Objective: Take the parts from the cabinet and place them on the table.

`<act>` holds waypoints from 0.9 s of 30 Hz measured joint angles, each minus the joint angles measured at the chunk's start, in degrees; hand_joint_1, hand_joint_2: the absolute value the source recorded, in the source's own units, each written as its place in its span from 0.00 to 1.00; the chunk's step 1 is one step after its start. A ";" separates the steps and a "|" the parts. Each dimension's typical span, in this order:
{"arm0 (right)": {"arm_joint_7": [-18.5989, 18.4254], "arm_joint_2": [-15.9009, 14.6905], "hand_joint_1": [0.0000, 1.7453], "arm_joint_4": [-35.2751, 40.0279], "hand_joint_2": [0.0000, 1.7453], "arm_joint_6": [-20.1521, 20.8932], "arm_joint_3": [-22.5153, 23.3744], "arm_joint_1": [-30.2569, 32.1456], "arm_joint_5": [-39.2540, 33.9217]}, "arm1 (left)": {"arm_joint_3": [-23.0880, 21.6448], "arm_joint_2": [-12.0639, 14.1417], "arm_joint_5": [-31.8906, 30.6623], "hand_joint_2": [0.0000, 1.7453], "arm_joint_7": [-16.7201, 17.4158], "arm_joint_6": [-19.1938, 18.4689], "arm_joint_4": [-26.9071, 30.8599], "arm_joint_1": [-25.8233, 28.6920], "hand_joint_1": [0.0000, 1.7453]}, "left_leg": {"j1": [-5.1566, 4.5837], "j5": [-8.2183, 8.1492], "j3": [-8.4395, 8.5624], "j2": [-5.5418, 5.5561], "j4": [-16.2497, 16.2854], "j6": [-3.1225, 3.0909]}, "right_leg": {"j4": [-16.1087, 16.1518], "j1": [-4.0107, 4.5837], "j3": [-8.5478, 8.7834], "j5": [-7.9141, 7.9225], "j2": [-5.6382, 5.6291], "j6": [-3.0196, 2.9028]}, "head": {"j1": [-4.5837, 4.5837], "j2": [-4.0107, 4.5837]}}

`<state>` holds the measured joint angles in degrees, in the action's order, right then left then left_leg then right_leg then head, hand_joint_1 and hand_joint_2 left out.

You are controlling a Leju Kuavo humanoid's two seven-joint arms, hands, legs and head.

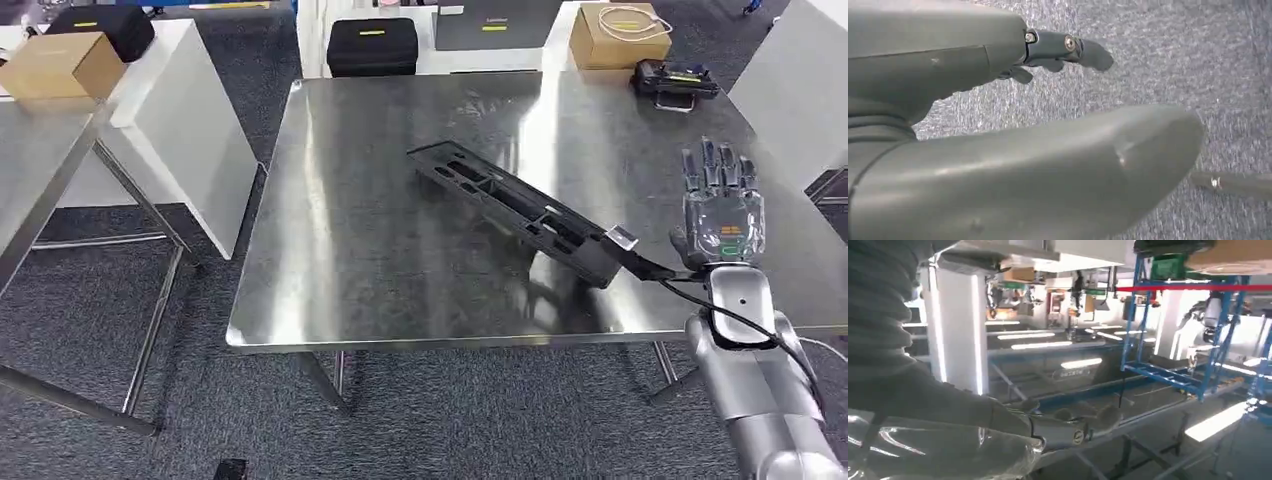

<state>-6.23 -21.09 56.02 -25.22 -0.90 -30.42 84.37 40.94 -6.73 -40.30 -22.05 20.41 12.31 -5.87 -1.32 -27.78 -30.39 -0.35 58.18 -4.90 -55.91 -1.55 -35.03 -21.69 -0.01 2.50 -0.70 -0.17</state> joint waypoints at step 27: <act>-5.94 2.28 0.00 -2.56 0.00 -7.09 3.02 5.59 0.77 | 0.00 -0.30 0.09 0.00 0.52 -0.04 0.02 -0.16 0.00 | 1.15 -2.28 1.16 0.60 -0.03 1.31 | -1.10 -0.07 -1.65 0.01 0.08 -1.22 | 0.04 0.00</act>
<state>-12.18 -18.82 53.46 -32.31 2.12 -24.82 85.13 40.94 -7.04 -40.22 -21.53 20.37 12.33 -6.03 -0.17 -30.06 -29.23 0.26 58.15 -3.59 -57.01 -1.62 -36.68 -21.68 0.07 1.28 -0.66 -0.17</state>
